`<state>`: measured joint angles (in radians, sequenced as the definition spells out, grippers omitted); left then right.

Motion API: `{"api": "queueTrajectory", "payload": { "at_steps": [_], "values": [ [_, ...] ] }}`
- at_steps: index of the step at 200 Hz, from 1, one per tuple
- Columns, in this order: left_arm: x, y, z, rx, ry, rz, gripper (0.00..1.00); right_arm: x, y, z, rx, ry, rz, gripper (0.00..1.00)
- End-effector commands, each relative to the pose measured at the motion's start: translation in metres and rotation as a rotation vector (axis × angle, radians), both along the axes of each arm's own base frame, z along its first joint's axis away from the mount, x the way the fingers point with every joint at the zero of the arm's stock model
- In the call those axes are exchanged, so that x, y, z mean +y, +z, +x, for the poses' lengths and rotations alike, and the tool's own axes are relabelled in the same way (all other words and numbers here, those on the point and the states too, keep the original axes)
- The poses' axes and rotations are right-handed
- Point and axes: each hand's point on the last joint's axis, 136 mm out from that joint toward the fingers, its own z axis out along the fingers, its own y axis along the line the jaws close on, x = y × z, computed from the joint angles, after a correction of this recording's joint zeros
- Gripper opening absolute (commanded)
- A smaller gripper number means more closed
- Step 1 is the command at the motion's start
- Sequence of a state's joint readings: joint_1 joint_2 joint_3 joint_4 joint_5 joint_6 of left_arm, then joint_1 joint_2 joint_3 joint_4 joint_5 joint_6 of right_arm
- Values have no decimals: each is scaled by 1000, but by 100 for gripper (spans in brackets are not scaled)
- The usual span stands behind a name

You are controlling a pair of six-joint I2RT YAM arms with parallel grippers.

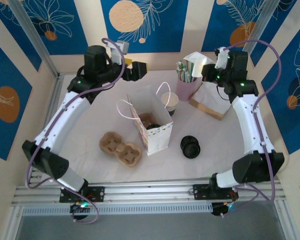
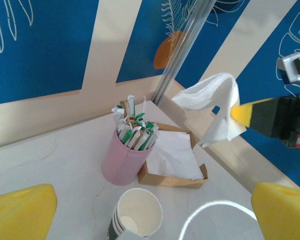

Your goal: Pack the takeout coffee

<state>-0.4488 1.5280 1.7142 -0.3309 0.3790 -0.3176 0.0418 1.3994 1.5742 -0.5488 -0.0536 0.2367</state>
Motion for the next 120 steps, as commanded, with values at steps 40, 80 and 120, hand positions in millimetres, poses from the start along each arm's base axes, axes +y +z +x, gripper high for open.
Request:
{"api": "queueTrajectory", "payload": {
  "at_steps": [40,80,120],
  "values": [
    [43,0,-57,15,82,11,100,70,84,-85,-133,259,79,0],
    [69,-2,-88,-2,134,28,100,107,119,-139,-234,432,121,0],
    [84,3,-107,-23,167,32,100,138,132,-181,-271,630,230,0]
  ]
}}
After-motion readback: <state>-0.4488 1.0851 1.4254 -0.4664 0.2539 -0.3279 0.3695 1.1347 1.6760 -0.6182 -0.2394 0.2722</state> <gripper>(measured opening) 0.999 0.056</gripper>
